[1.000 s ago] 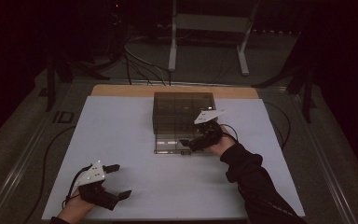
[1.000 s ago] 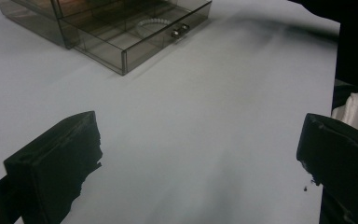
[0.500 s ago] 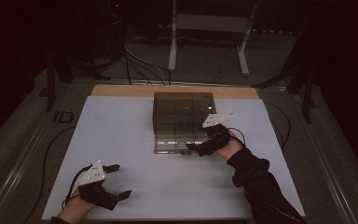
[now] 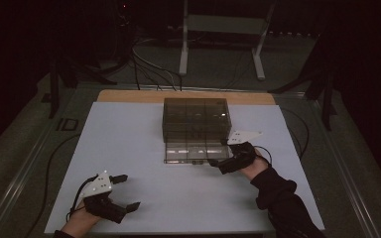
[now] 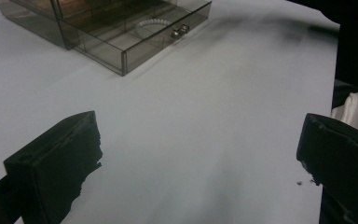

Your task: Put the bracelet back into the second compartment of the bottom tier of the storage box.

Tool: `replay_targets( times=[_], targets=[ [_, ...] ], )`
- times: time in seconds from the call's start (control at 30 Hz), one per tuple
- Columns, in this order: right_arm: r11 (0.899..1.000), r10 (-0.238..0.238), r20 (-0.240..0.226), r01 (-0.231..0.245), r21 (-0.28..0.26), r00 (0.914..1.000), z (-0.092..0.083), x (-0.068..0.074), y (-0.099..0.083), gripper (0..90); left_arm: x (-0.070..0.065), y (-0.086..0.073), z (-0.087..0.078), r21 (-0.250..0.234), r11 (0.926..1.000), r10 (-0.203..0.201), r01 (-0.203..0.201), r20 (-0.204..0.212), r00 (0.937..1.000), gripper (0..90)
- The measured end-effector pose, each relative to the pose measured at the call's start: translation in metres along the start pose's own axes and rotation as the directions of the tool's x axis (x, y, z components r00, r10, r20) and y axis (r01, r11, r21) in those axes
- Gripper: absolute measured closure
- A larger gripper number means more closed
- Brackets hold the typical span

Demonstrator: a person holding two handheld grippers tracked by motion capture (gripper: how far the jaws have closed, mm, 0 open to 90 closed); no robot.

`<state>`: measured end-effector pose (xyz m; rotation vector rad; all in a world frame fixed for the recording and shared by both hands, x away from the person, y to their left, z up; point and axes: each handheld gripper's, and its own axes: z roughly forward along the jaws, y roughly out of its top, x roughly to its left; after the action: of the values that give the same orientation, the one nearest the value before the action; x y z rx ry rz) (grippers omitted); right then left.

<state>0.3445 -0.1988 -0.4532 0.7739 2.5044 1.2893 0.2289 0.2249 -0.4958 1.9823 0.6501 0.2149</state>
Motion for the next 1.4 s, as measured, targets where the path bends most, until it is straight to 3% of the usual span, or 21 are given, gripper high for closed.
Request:
replay_targets(
  times=[0.4,0.8,1.4],
  targets=[
    [1.0,0.029,0.014,-0.029,0.01,0.9995,-0.015,-0.001,-0.031,10.2,0.0,0.0,0.0,-0.002,1.0,-0.001,0.001,0.0,1.0,0.0],
    [1.0,0.008,0.035,-0.008,0.019,0.9993,-0.034,0.008,-0.062,10.3,0.0,0.0,0.0,-0.001,1.0,-0.001,0.001,-0.002,1.0,0.0],
    [0.999,0.002,0.062,-0.004,0.04,0.9981,-0.053,0.021,-0.092,10.2,0.0,0.0,0.0,0.001,1.0,0.001,-0.001,-0.001,1.0,0.0]
  ],
)
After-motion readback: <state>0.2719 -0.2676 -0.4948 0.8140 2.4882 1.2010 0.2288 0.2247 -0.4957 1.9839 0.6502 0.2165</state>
